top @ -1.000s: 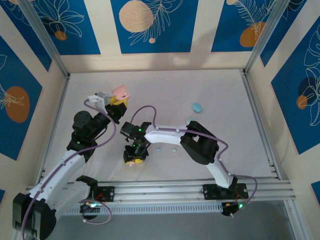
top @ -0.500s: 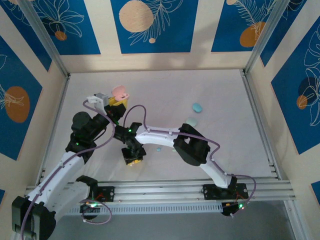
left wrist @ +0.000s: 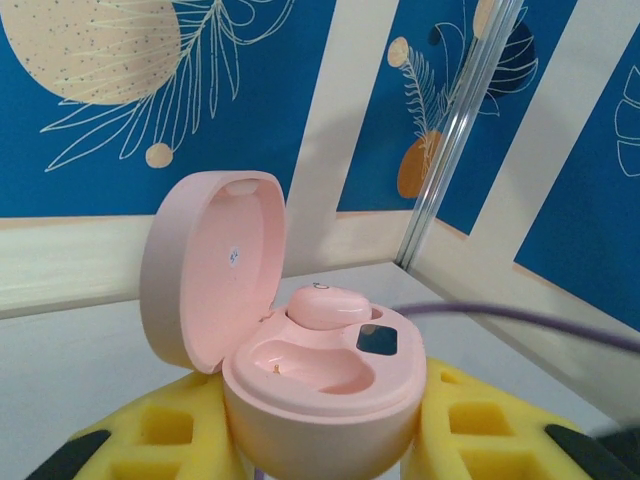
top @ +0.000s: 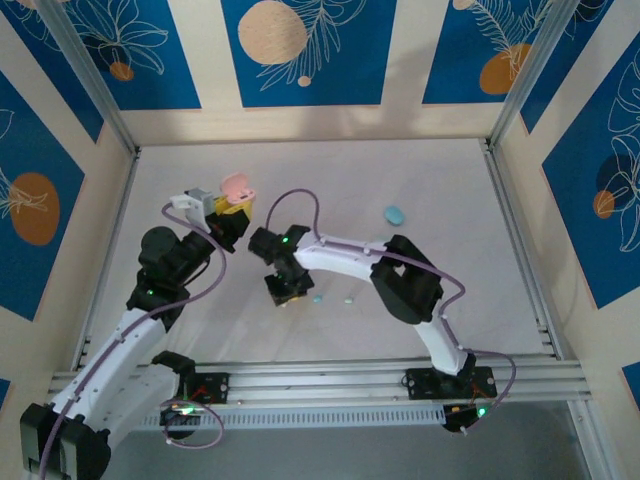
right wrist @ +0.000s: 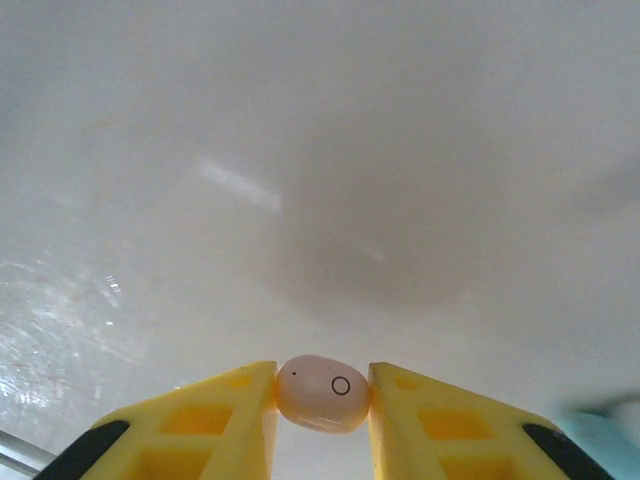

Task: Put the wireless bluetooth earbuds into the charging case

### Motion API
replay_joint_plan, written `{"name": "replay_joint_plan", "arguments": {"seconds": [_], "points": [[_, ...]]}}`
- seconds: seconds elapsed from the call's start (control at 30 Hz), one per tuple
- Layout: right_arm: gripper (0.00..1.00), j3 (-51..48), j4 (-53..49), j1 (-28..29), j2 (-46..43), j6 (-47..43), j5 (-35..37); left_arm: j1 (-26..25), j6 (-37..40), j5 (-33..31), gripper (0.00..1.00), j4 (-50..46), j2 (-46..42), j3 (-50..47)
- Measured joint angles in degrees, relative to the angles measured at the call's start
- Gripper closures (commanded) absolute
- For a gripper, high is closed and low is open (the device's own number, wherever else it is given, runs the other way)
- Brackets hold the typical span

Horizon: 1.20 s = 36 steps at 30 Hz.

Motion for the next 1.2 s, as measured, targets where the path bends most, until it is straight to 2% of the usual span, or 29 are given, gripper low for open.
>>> {"name": "replay_joint_plan", "arguments": {"seconds": [0.2,0.47,0.8,0.93,1.2], "points": [[0.70,-3.61,0.79,-8.81,-4.11,-6.88,-0.17,0.00,0.00,-0.42,0.76,-1.42,-1.64,0.00],[0.70,-8.90,1.29,-20.17,-4.66,-14.93,-2.10,0.00,0.00,-0.35,0.75,-2.89,-2.56,0.00],[0.64,-5.29,-2.10,-20.59,-1.55,-22.77,-2.05,0.00,-0.04,0.00,0.75,-2.91,-2.54,0.00],[0.56,-3.32,-2.45,-20.61,-0.57,-21.68,-1.66,0.00,-0.07,0.33,0.75,-2.91,-2.54,0.00],[0.56,-4.22,-0.79,-22.10,-2.32,-15.32,-1.70,0.00,-0.07,0.35,0.75,-2.91,-2.54,0.00]]}}
